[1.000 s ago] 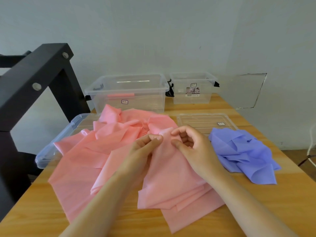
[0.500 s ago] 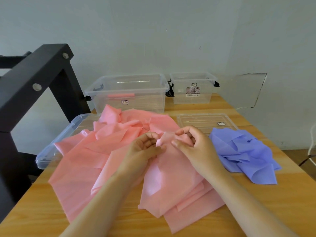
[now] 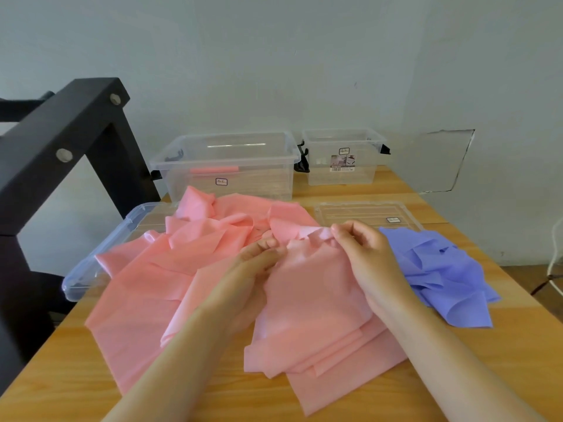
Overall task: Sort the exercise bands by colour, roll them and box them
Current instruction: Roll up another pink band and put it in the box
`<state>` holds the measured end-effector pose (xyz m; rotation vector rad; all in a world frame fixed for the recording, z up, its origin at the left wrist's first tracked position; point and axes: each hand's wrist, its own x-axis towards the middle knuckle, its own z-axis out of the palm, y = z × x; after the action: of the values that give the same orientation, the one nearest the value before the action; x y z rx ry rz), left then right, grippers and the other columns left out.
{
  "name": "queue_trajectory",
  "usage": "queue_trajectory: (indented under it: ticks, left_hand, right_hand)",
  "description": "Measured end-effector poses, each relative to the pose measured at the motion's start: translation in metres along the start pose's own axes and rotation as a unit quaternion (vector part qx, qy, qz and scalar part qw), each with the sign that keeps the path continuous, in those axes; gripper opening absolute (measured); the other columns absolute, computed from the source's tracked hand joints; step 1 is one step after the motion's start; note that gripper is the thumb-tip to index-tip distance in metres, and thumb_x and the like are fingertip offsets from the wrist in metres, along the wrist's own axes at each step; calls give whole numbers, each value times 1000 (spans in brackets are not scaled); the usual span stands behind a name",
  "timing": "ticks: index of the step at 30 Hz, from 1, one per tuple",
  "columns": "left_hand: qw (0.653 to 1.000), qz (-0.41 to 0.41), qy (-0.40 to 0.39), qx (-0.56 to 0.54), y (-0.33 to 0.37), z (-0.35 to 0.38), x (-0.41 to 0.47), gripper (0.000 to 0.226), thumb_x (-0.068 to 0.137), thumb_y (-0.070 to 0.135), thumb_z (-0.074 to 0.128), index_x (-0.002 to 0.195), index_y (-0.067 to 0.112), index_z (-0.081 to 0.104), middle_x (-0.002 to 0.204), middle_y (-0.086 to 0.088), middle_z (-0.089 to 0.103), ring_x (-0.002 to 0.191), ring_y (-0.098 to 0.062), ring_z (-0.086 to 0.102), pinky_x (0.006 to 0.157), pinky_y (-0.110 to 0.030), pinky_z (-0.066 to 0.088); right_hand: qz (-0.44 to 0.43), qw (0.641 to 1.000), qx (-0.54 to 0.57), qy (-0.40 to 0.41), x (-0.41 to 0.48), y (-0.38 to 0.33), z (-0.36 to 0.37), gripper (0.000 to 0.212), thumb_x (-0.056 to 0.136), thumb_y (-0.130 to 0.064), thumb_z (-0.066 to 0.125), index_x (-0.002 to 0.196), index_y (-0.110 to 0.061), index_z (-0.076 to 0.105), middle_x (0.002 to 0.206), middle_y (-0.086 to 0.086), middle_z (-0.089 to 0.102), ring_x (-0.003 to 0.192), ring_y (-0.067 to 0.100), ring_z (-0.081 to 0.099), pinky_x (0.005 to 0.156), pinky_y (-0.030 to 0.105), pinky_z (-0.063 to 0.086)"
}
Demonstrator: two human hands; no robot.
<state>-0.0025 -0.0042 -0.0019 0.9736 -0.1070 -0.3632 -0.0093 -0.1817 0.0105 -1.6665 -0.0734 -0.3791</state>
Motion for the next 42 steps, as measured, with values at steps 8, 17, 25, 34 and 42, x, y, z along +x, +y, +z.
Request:
queue_trajectory:
  ticks: [8,17,25,34,42]
  left_hand:
    - [974,-224,-28,-33,-1,2,-8,54,80,31,77,124,1,64,123,-19,58,111,-30,56,106,-40,39]
    - [994,-98,45,20,-1,7,-8,20,75,21,72,88,6,73,70,-7,60,53,-11,52,53,-20,43]
    - [992,84,5,92,-4,7,-10,8,83,19,68,85,11,70,84,-11,66,73,-17,64,67,-25,53]
    - [989,119,6,88,1,0,-8,37,84,22,64,108,-6,58,105,-23,58,94,-30,57,85,-41,50]
    - [987,138,3,86,16,6,-6,19,87,24,65,80,8,58,86,-10,60,78,-20,56,77,-35,46]
  right_hand:
    - [62,994,92,-5,1,-3,4,23,97,-17,55,74,-17,56,64,-14,59,66,1,53,66,18,39]
    - [77,989,122,-32,-1,-5,2,9,86,-23,71,92,-22,64,75,-6,63,75,9,59,77,24,42]
    - [-52,993,-96,-45,-5,-6,2,12,81,-17,76,84,-28,71,73,-21,64,73,-4,57,66,14,41]
    - [-26,998,-62,-5,1,-7,-5,24,94,-22,59,77,-6,58,61,-1,52,58,4,45,55,15,34]
    - [114,986,113,43,12,-19,-14,26,96,-20,57,70,-20,57,63,-7,57,61,8,50,60,24,37]
